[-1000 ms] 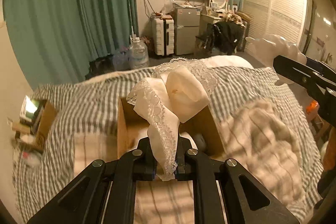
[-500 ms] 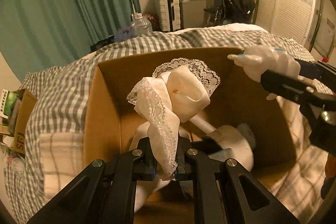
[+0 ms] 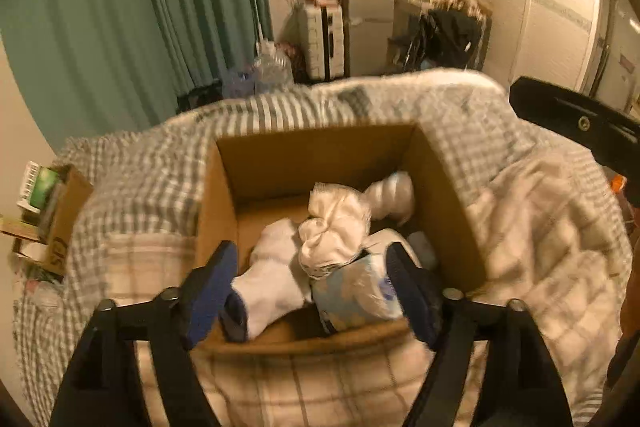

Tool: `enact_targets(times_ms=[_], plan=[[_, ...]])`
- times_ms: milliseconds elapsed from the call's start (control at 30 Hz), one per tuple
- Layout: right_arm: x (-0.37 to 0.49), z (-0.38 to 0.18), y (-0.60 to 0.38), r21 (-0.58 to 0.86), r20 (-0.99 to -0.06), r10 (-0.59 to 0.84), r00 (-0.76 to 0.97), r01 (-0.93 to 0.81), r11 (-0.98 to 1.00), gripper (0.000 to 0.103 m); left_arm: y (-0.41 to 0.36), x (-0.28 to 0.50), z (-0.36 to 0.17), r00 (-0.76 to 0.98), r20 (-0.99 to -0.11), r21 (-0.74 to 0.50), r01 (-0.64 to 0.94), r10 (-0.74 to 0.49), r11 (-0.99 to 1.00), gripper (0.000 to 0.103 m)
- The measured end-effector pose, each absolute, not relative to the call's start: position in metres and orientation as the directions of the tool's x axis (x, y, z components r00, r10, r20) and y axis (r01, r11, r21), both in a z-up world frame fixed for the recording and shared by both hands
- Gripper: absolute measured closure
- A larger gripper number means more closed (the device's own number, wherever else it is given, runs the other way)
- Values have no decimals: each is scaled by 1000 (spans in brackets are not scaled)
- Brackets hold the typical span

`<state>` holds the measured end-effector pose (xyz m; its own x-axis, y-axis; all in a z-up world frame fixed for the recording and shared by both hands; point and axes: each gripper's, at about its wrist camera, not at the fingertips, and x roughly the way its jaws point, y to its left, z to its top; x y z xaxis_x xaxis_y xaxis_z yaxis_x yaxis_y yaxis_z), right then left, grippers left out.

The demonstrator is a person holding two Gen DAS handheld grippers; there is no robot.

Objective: Organize objects

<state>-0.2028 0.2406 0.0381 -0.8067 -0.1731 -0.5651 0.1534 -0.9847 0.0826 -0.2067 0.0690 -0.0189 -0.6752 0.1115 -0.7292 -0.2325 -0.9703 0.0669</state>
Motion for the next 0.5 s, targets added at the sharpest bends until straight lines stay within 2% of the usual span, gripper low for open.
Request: enact_targets(times_ms=[67, 100, 200, 333, 500], plan=[[-181, 61, 241, 64, -546, -154, -824, 143, -988, 20, 68, -183, 10, -719, -684, 61, -228, 126, -972, 3], [-169, 73, 241, 51, -533, -144, -834, 138, -989, 20, 65, -173, 22, -736, -664, 61, -227, 130, -972, 1], [-135, 101, 243, 22, -499, -92, -862, 94, -995, 11, 58, -147, 58, -775, -614, 53, -230, 150, -972, 0], [-87, 124, 252, 59, -447, -75, -891, 54, -997, 0, 48, -111, 94, -816, -557, 45, -216, 155, -975, 0], [-49, 126, 250, -11, -434, -1, -901, 6, -1000, 0, 37, -70, 112, -850, -494, 20, -222, 184, -975, 0]])
